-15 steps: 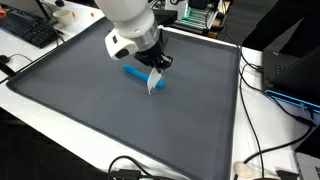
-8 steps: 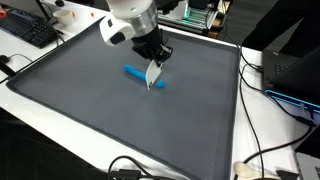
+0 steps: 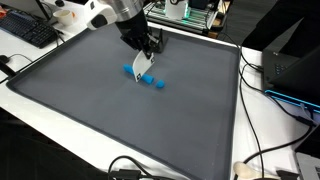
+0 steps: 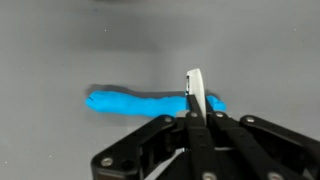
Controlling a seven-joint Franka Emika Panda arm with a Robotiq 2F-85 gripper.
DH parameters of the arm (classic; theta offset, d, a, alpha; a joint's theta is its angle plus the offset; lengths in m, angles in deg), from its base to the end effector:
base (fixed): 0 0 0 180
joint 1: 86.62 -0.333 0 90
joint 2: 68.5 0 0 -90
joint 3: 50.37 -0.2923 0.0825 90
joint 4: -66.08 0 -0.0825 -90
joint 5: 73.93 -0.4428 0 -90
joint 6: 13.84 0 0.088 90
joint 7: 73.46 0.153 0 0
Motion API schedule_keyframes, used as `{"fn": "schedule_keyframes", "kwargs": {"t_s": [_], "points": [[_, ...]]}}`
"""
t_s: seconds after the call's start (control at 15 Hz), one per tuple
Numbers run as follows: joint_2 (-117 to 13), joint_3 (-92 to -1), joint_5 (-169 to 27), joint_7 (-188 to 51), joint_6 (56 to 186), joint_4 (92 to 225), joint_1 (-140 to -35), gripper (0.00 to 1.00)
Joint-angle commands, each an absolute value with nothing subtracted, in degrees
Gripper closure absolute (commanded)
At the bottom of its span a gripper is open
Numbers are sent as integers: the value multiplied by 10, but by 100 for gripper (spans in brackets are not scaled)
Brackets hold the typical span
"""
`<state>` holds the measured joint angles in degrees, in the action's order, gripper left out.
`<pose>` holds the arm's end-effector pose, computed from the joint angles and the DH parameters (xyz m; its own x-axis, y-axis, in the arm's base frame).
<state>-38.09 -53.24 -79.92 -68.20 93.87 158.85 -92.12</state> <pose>0.6705 0.1099 0.2004 0.9606 0.0177 -0.2775 -0.0070 -0.9961 -0.0875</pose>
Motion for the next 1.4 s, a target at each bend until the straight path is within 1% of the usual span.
{"fn": "schedule_keyframes", "kwargs": {"t_s": [0.0, 1.33], "points": [[-389, -533, -795, -692, 946, 1616, -916, 99], [-365, -530, -771, -688, 992, 1629, -923, 99]]}}
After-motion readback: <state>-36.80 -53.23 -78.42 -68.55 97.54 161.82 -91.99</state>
